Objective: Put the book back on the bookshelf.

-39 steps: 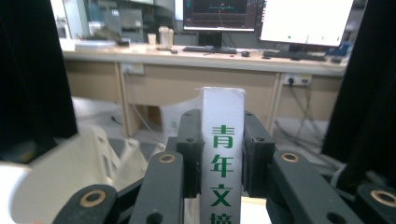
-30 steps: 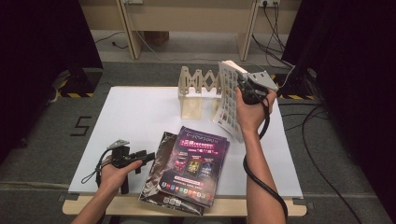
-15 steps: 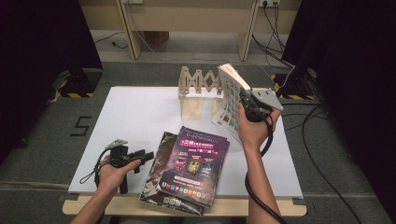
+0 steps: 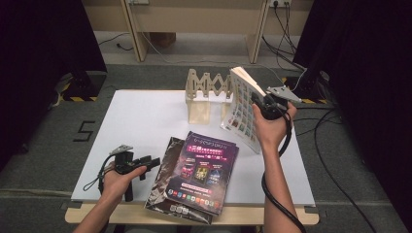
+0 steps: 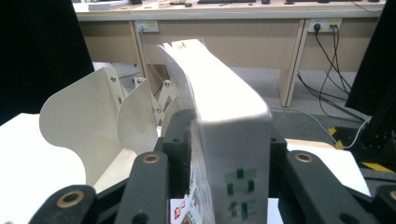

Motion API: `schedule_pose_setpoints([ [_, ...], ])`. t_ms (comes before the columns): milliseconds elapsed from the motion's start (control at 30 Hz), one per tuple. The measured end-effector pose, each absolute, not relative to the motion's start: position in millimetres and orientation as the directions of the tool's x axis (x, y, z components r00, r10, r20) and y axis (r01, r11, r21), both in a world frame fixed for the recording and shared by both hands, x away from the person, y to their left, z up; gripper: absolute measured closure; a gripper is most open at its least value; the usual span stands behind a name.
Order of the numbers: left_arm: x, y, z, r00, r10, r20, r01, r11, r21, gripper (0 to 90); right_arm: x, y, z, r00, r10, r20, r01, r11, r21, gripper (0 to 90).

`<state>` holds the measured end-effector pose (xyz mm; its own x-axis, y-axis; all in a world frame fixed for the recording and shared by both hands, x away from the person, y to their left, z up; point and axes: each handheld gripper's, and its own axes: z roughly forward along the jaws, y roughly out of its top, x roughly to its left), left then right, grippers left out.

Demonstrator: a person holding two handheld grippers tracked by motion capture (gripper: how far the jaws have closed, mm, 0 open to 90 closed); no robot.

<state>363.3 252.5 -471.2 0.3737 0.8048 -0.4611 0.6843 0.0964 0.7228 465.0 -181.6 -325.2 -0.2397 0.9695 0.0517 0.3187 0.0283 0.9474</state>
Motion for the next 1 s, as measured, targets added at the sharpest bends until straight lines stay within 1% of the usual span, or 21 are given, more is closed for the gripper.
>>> schedule_pose_setpoints([
  [167, 363.1, 251.9, -471.8, 0.376, 0.804, -0.460, 0.686, 0.092, 0.722, 46.6, 468.2, -180.3, -320.3, -0.257, 0.965, 0.046, 0.347, 0.047, 0.937, 67.6],
  [300, 363.2, 252.0, -471.8, 0.376, 0.804, -0.461, 0.686, 0.093, 0.721, 46.5, 471.3, -180.6, -319.6, -0.258, 0.962, 0.083, 0.377, 0.021, 0.926, 67.6],
  [367, 363.4, 252.0, -471.8, 0.374, 0.804, -0.461, 0.687, 0.093, 0.721, 46.5, 474.1, -180.4, -318.2, -0.268, 0.960, 0.085, 0.389, 0.027, 0.921, 67.5],
  [467, 363.6, 251.7, -472.5, 0.375, 0.804, -0.462, 0.688, 0.093, 0.720, 46.5, 480.3, -178.0, -315.8, -0.274, 0.960, 0.062, 0.420, 0.061, 0.906, 66.8],
  [533, 363.4, 251.3, -473.1, 0.376, 0.802, -0.464, 0.690, 0.092, 0.718, 46.5, 484.4, -175.6, -314.8, -0.270, 0.961, 0.059, 0.443, 0.069, 0.894, 69.2],
  [600, 363.5, 251.5, -473.0, 0.376, 0.802, -0.464, 0.690, 0.092, 0.718, 46.5, 485.9, -174.8, -313.7, -0.271, 0.962, 0.041, 0.443, 0.087, 0.892, 70.8],
  [633, 363.8, 251.9, -473.2, 0.376, 0.802, -0.465, 0.689, 0.094, 0.719, 46.5, 488.2, -171.4, -310.8, -0.264, 0.964, 0.003, 0.450, 0.120, 0.885, 73.4],
  [700, 364.4, 252.4, -473.6, 0.373, 0.803, -0.465, 0.688, 0.097, 0.719, 46.4, 489.0, -169.4, -308.9, -0.253, 0.967, -0.009, 0.450, 0.126, 0.884, 74.1],
  [833, 365.0, 252.9, -474.3, 0.370, 0.803, -0.467, 0.691, 0.098, 0.716, 46.5, 486.5, -166.6, -300.8, -0.217, 0.976, 0.020, 0.448, 0.082, 0.890, 74.3],
  [1000, 364.4, 253.2, -472.2, 0.375, 0.801, -0.467, 0.687, 0.098, 0.720, 46.5, 480.5, -157.5, -292.7, -0.190, 0.981, 0.031, 0.396, 0.048, 0.917, 74.4],
])
